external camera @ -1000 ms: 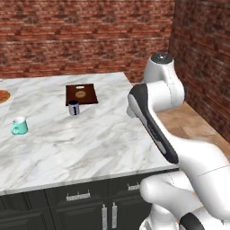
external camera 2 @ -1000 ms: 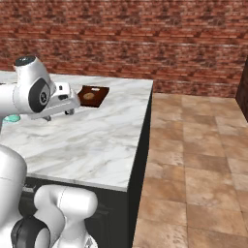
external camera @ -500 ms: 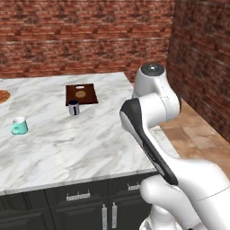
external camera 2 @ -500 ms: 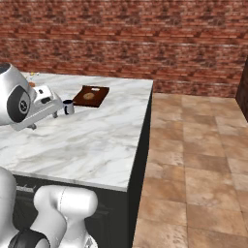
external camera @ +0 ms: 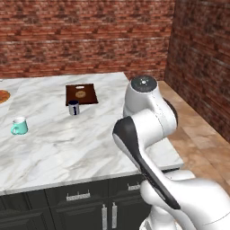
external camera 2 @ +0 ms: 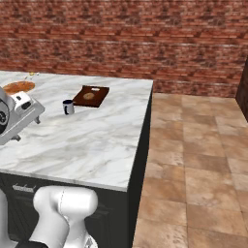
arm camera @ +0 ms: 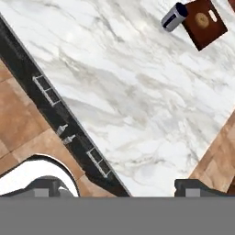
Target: Take the pizza cutter from the drawer on the left and place it on the dining counter for cutting.
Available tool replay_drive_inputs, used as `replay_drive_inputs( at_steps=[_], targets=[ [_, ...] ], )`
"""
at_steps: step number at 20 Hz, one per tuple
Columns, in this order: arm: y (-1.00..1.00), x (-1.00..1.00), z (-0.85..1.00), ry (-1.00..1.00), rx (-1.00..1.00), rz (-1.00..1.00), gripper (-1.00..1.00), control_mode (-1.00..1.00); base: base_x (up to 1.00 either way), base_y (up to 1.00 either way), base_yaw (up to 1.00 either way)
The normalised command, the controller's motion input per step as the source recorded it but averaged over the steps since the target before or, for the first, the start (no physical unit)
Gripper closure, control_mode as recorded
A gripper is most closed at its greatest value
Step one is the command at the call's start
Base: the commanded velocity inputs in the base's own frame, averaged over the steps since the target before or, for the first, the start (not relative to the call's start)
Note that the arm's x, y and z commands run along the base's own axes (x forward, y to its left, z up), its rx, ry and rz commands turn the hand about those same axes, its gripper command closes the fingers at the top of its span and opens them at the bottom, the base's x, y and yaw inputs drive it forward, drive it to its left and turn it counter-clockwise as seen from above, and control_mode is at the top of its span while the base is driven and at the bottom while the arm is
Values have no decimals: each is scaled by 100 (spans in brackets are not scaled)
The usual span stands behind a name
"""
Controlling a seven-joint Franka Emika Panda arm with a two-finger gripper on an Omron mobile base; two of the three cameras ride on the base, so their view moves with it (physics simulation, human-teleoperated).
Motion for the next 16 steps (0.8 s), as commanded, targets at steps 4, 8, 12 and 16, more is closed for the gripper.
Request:
replay_drive_inputs(
  at_steps=[4,8,12,16],
  targets=[
    [33,-50,-21,-14,-8,24,-100,-100,0,0,0],
    [47,-51,-30,-26,-8,17,-100,-100,0,0,0],
    [44,-48,-28,-33,-5,12,-100,-100,0,0,0],
    [38,-51,-29,-26,-1,4,-100,-100,0,0,0]
  ],
)
